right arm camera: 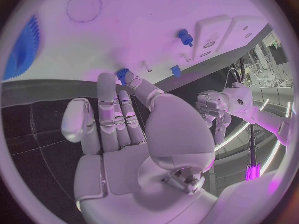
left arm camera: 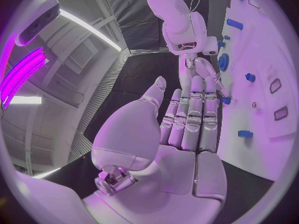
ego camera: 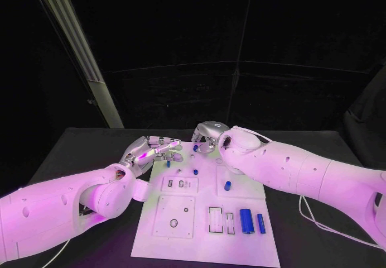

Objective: Assemble the parts on the task board

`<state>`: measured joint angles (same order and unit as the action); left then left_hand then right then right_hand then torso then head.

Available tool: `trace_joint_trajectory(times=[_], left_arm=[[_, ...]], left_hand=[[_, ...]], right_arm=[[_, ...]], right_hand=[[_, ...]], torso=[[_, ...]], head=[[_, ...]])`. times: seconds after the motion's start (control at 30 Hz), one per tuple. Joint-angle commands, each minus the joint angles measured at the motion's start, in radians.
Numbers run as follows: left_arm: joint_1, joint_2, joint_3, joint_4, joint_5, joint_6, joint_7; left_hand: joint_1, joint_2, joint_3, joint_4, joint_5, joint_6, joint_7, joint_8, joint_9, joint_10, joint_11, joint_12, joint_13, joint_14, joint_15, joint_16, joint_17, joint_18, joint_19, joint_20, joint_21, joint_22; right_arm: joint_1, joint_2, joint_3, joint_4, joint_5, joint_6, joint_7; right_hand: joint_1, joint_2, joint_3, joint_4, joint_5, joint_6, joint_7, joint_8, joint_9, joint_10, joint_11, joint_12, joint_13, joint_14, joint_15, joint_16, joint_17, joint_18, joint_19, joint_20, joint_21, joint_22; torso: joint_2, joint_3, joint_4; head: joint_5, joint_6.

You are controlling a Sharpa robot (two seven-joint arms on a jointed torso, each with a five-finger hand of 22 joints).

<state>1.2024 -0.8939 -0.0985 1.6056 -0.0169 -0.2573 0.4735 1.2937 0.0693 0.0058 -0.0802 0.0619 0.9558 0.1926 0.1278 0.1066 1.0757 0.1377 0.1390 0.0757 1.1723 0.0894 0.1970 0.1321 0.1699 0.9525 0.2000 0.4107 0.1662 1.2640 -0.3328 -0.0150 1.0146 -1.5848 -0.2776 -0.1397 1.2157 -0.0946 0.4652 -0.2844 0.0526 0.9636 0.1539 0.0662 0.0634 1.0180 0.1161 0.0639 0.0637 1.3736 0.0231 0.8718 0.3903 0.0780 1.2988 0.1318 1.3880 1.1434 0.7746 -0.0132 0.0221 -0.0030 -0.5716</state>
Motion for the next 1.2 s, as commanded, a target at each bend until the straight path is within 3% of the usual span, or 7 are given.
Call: trace_joint_trajectory(times=[0.03, 0.3, 0.5, 0.63, 0.8, 0.83, 1.2], left_arm=[[0.002, 0.000, 0.001, 0.001, -0.004, 0.016, 0.000], [0.002, -0.008, 0.001, 0.004, -0.004, 0.018, 0.000], [0.002, -0.017, 0.001, 0.006, -0.004, 0.022, 0.000], [0.002, -0.018, 0.001, 0.005, -0.004, 0.024, 0.001], [0.002, -0.017, 0.001, 0.002, -0.004, 0.027, 0.000], [0.002, -0.016, 0.001, 0.001, -0.004, 0.027, 0.000], [0.001, -0.006, 0.000, -0.010, -0.004, 0.033, -0.002]], left_hand=[[0.010, -0.001, 0.000, -0.006, 0.000, 0.005, 0.001, -0.006, -0.001, 0.006, 0.003, -0.007, -0.001, 0.005, 0.001, -0.002, 0.001, 0.012, 0.005, -0.003, 0.001, -0.001], [0.009, -0.001, -0.001, -0.007, -0.002, 0.005, 0.001, -0.007, -0.001, 0.006, 0.003, -0.009, -0.001, 0.004, 0.002, -0.004, 0.002, 0.011, 0.004, -0.002, 0.001, -0.002], [0.009, 0.000, -0.002, -0.008, -0.002, 0.005, 0.001, -0.008, -0.001, 0.007, 0.004, -0.011, -0.002, 0.003, 0.003, -0.006, 0.002, 0.011, 0.003, -0.002, 0.000, -0.002], [0.009, 0.000, -0.002, -0.008, -0.002, 0.005, 0.001, -0.008, -0.001, 0.007, 0.004, -0.011, -0.002, 0.003, 0.003, -0.006, 0.002, 0.011, 0.003, -0.002, 0.000, -0.002], [0.009, 0.001, -0.002, -0.009, -0.002, 0.006, 0.000, -0.009, -0.001, 0.007, 0.004, -0.012, -0.002, 0.002, 0.003, -0.008, 0.002, 0.011, 0.002, -0.002, -0.001, -0.003], [0.009, 0.001, -0.002, -0.009, -0.002, 0.006, 0.000, -0.009, -0.001, 0.007, 0.004, -0.012, -0.002, 0.002, 0.003, -0.008, 0.002, 0.011, 0.002, -0.002, -0.001, -0.003], [0.009, 0.001, -0.002, -0.009, -0.002, 0.006, 0.000, -0.009, -0.001, 0.007, 0.004, -0.012, -0.002, 0.002, 0.003, -0.008, 0.002, 0.011, 0.002, -0.002, -0.001, -0.003]], right_arm=[[0.002, -0.011, 0.000, 0.015, -0.003, -0.038, 0.021], [0.002, -0.116, 0.001, 0.119, 0.046, -0.094, 0.017], [0.005, -0.268, 0.001, 0.255, 0.189, -0.069, -0.021], [0.007, -0.342, 0.001, 0.310, 0.251, -0.012, -0.054], [0.009, -0.391, 0.000, 0.330, 0.270, 0.049, -0.095], [0.009, -0.396, 0.000, 0.330, 0.267, 0.059, -0.102], [0.009, -0.376, 0.000, 0.277, 0.226, 0.101, -0.158]], right_hand=[[0.004, -0.004, -0.007, 0.000, -0.003, -0.003, 0.005, -0.003, 0.002, -0.002, -0.002, -0.001, 0.003, 0.006, 0.001, -0.008, -0.004, 0.013, 0.003, 0.000, -0.004, 0.003], [-0.020, 0.017, -0.003, 0.010, 0.003, 0.050, 0.002, 0.010, 0.008, 0.147, -0.026, 0.057, 0.028, 0.043, -0.014, 0.007, -0.004, -0.013, 0.090, -0.012, 0.052, 0.125], [-0.150, -0.046, -0.108, 0.097, 0.004, 0.053, -0.041, -0.001, 0.004, 0.373, -0.084, 0.208, 0.119, 0.091, -0.062, 0.167, 0.222, -0.040, 0.169, -0.053, 0.111, 0.252], [-0.124, -0.053, -0.216, 0.174, 0.004, 0.033, -0.049, -0.001, 0.005, 0.411, -0.109, 0.426, 0.328, 0.117, -0.085, 0.338, 0.474, -0.056, 0.212, -0.077, 0.144, 0.326], [-0.056, -0.062, -0.292, 0.278, 0.006, 0.006, -0.044, -0.001, 0.004, 0.381, -0.099, 0.867, 0.805, 0.127, -0.076, 0.471, 0.694, -0.065, 0.237, -0.074, 0.161, 0.370], [-0.019, -0.057, -0.305, 0.334, 0.012, -0.002, -0.042, 0.006, 0.006, 0.350, -0.093, 0.946, 0.894, 0.124, -0.067, 0.496, 0.733, -0.065, 0.238, -0.069, 0.162, 0.372], [0.041, -0.076, -0.311, 0.405, 0.009, -0.033, -0.033, -0.003, 0.004, 0.369, -0.081, 1.090, 1.060, 0.142, -0.063, 0.567, 0.881, -0.069, 0.248, -0.059, 0.168, 0.388]], torso=[[0.000, 0.0005, -0.0009], [-0.003, 0.0018, -0.0045], [-0.007, 0.0033, -0.0115], [-0.011, 0.0054, -0.0195], [-0.011, 0.0065, -0.0228], [-0.012, 0.0069, -0.0233], [-0.009, 0.0057, -0.0184]], head=[[0.000, -0.002], [0.001, 0.000], [0.000, 0.002], [0.003, 0.002], [0.003, 0.002], [0.002, 0.002], [-0.005, -0.001]])
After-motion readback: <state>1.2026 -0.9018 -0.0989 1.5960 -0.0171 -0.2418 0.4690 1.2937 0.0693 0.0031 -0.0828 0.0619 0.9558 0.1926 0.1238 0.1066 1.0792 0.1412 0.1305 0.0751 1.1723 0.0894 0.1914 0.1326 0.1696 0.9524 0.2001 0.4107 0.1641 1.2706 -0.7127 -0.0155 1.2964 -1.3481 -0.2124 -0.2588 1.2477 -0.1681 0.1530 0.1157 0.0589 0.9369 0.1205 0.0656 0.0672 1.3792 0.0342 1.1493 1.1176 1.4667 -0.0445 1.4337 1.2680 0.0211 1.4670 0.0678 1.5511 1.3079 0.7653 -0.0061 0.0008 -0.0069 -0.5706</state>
